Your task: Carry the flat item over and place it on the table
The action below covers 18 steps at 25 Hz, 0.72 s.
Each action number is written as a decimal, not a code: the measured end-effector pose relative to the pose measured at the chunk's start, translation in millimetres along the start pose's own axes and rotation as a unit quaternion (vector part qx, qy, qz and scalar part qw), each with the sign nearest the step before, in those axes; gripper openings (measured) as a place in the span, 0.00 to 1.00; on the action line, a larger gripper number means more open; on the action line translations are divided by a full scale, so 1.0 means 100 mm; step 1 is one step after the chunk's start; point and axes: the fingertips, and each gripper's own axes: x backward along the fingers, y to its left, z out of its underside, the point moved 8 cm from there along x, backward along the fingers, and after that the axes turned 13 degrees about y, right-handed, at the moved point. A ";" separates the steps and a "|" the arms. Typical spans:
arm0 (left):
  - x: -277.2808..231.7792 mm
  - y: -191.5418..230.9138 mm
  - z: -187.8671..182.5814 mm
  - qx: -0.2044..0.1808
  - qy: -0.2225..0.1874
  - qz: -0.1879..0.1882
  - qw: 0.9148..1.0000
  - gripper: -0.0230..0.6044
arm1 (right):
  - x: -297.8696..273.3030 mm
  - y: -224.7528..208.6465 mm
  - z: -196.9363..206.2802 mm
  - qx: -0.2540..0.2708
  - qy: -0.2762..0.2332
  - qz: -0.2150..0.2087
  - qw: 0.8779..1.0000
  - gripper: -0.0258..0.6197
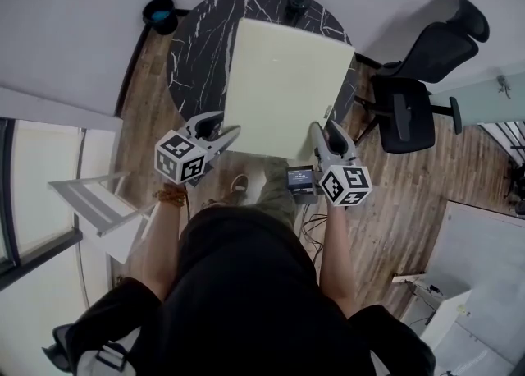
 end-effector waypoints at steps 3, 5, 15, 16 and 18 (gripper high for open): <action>-0.07 0.02 0.00 0.006 0.003 0.001 1.000 0.35 | -0.04 -0.07 0.01 -0.003 0.005 -0.002 1.000 0.25; -0.14 0.04 -0.02 0.010 0.003 0.003 1.000 0.35 | -0.06 -0.13 0.01 -0.004 0.008 -0.002 1.000 0.25; -0.42 0.16 -0.06 0.029 0.013 0.010 0.999 0.35 | -0.22 -0.38 0.00 -0.004 0.030 -0.007 1.000 0.25; -0.44 0.17 -0.07 0.032 0.014 0.011 0.999 0.35 | -0.24 -0.41 -0.01 -0.004 0.033 -0.008 0.999 0.25; -0.49 0.20 -0.07 0.037 0.016 0.013 0.999 0.35 | -0.27 -0.45 -0.01 -0.004 0.039 -0.010 0.999 0.25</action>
